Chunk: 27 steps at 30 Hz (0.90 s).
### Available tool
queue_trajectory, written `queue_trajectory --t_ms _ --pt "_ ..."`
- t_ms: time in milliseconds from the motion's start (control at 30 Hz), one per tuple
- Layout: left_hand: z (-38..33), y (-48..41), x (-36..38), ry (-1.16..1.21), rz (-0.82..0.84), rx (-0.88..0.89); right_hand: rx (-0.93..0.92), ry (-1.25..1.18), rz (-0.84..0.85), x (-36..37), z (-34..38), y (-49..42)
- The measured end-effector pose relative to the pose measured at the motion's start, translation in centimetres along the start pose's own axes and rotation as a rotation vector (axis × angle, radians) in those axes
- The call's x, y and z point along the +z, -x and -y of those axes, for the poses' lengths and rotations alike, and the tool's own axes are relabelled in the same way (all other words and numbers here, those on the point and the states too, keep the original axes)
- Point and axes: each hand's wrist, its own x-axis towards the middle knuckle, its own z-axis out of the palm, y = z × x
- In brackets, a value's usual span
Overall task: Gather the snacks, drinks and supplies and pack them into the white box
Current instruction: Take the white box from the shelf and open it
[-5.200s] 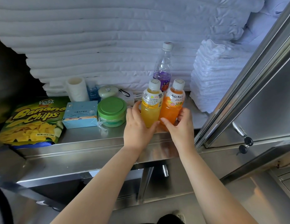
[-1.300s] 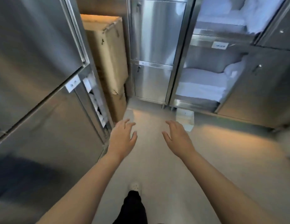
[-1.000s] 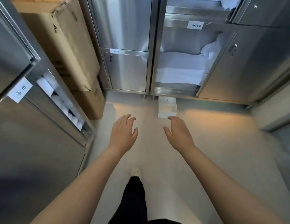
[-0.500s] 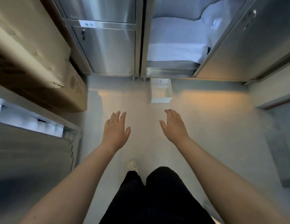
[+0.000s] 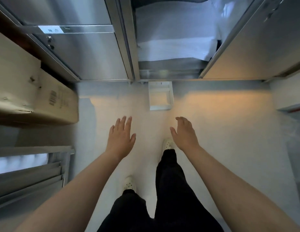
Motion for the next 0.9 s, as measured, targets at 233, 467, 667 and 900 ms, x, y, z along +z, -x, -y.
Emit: queue_trajectory --t_ms 233,467,667,900 --pt "-4.6 -11.2 4.9 -0.055 0.120 -0.076 -0.034 0.066 0.082 -0.6 -6.6 -12.5" --pt "-6.0 -21.4 12.7 -0.054 0.139 -0.002 -0.007 0.102 0.153 5.2 -13.2 -22.1" --pt "-3.7 -30.6 23.5 -0.153 0.202 0.087 -0.039 0.151 0.212 13.4 -19.1 -28.9" --pt "-0.3 -41.3 35.7 -0.278 0.176 0.196 -0.201 0.258 0.201 23.6 -23.5 -40.2"
